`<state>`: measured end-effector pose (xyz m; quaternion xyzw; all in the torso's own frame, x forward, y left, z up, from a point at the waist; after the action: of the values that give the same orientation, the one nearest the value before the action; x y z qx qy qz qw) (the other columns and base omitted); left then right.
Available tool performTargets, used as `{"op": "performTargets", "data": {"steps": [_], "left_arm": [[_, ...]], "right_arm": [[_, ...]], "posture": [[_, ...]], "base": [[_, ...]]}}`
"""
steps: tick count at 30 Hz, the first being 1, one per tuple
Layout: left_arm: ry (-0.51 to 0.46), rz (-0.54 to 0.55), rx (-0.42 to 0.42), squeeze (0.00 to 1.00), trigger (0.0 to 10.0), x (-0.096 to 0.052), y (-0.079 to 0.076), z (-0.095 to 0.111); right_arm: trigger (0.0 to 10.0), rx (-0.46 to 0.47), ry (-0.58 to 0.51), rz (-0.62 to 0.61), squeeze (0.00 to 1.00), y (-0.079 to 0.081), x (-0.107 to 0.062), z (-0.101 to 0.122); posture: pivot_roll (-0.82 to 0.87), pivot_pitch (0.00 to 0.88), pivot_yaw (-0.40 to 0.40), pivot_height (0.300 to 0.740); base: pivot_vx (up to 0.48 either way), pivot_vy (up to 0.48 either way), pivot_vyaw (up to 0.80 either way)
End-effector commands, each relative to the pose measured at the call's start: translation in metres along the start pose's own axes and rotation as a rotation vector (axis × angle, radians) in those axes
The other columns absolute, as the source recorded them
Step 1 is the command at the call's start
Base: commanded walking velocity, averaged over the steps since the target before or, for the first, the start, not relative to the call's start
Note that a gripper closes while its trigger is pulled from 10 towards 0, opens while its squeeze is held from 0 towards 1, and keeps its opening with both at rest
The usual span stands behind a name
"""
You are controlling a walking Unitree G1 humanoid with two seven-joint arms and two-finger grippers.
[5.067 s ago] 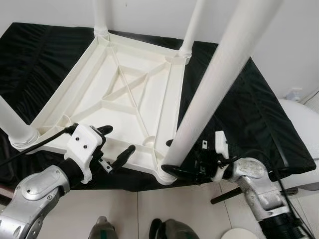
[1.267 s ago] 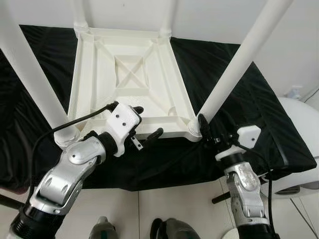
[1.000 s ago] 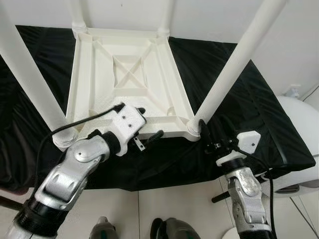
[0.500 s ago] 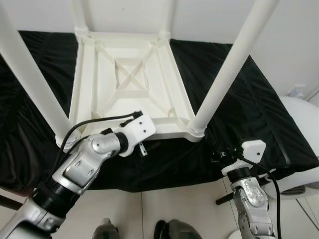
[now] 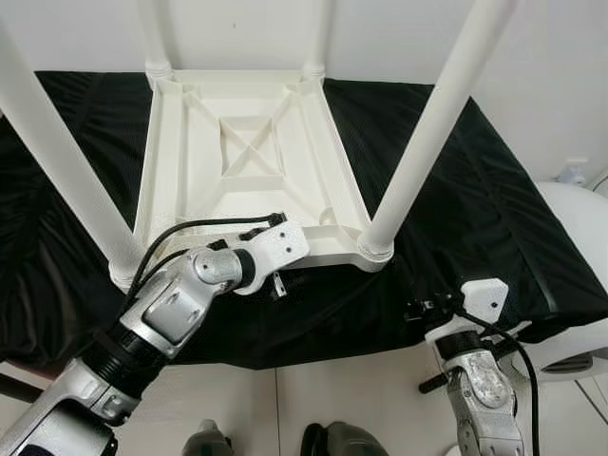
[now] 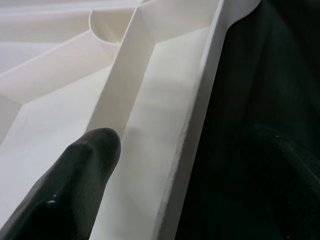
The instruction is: Building children table
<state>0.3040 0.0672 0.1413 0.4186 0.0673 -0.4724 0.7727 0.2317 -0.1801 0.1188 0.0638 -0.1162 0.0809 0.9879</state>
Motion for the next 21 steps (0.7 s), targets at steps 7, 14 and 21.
{"op": "performTargets", "data": {"steps": [7, 14, 21], "left_arm": [[0.037, -0.061, -0.041, 0.0, 10.0, 0.014, 0.006, 0.003], [0.04, -0.112, -0.113, 0.0, 9.3, 0.023, 0.007, 0.004], [0.06, -0.186, -0.154, 0.0, 5.4, 0.028, 0.004, -0.005]], "right_arm": [[10.0, -0.011, 0.004, -0.025, 0.0, 0.0, -0.004, -0.001], [10.0, -0.009, 0.002, -0.024, 0.0, 0.002, -0.003, -0.001], [10.0, -0.022, -0.002, -0.035, 0.0, 0.001, -0.004, 0.0]], "posture": [[0.01, 0.073, -0.019, 0.74], [0.01, 0.077, -0.01, 0.74], [0.0, 0.083, 0.002, 0.74]], "base": [[0.0, 0.0, 0.0], [0.0, 0.0, 0.0], [0.0, 0.0, 0.0]]}}
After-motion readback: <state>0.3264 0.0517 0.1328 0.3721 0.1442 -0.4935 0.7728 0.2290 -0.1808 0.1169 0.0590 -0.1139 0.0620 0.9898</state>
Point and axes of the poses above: a point about 5 cm out from each wrist's last joint towards the gripper, its own x axis pointing out of the wrist towards the gripper, its own z axis along the axis of the wrist's last joint, y = z × x, the point moved 1 cm from there along x, pointing out of the wrist towards the gripper, and after that the axes turned 12 degrees about x, right-handed, at the moved point
